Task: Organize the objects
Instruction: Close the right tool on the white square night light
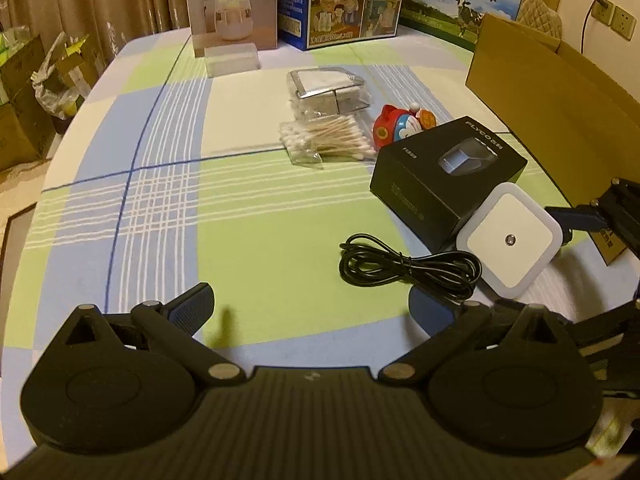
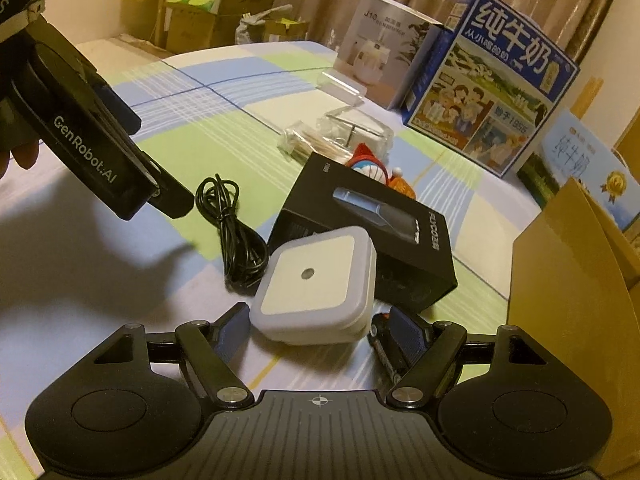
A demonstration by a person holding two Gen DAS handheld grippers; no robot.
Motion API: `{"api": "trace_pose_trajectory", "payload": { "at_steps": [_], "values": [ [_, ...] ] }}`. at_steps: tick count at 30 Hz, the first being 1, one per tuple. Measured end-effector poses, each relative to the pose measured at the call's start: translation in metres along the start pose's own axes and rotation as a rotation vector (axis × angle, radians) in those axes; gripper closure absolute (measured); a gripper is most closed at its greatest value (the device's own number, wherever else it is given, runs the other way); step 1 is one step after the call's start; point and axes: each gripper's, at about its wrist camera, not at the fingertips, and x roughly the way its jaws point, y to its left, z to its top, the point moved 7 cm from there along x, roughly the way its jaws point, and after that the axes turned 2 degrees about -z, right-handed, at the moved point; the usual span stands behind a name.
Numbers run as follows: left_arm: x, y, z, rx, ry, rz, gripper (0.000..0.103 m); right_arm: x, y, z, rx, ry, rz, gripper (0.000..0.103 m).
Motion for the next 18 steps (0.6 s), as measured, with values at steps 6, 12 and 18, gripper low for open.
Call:
{"api": "trace_pose_trajectory", "payload": {
  "at_steps": [6,12,18],
  "values": [
    [0.0048,0.0025,0.0006,-0.011,0.006,0.001,0.001,0.0057,0.0053,0.0033,-0.046,-0.008,-0.02,0.029],
    [0.0076,0.0026,-0.0002,0.011,0.013,0.009,0.001,0.0071,0.0084,0.0046,-0.069,-0.015,-0.027,0.037],
    [0.0082,-0.0049,-0.0017,0.061,0.019,0.001,0.001,0.0018,-0.0011,0.0051,0.005,-0.012,-0.027,0.038]
  ]
}}
